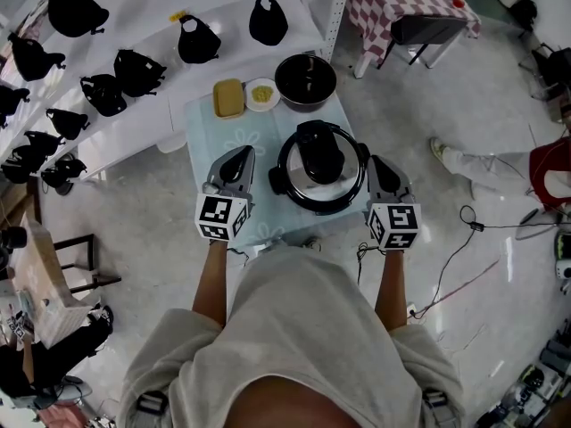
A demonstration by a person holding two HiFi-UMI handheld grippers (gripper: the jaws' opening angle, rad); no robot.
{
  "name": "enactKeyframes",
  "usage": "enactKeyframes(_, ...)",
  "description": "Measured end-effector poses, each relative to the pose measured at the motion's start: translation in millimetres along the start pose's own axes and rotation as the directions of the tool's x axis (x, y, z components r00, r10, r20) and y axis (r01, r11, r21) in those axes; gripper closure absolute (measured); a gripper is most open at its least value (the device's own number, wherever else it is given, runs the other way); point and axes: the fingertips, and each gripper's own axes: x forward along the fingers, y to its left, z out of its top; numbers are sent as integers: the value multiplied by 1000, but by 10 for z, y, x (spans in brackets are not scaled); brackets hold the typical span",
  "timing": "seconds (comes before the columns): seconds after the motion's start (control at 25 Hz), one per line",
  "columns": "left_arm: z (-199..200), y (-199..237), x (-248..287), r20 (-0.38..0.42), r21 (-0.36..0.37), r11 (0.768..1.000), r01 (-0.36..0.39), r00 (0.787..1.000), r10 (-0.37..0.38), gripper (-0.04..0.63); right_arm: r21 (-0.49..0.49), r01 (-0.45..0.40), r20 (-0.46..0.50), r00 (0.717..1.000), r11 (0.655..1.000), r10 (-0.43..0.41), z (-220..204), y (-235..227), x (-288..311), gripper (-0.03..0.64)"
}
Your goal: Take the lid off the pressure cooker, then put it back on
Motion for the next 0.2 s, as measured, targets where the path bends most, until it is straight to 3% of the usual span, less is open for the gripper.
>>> enactKeyframes(0.2,14,-16,-5,0,2,1000,0,1000,0,588,-3,-6,-3,1000,1000,6,3,10,-10,617)
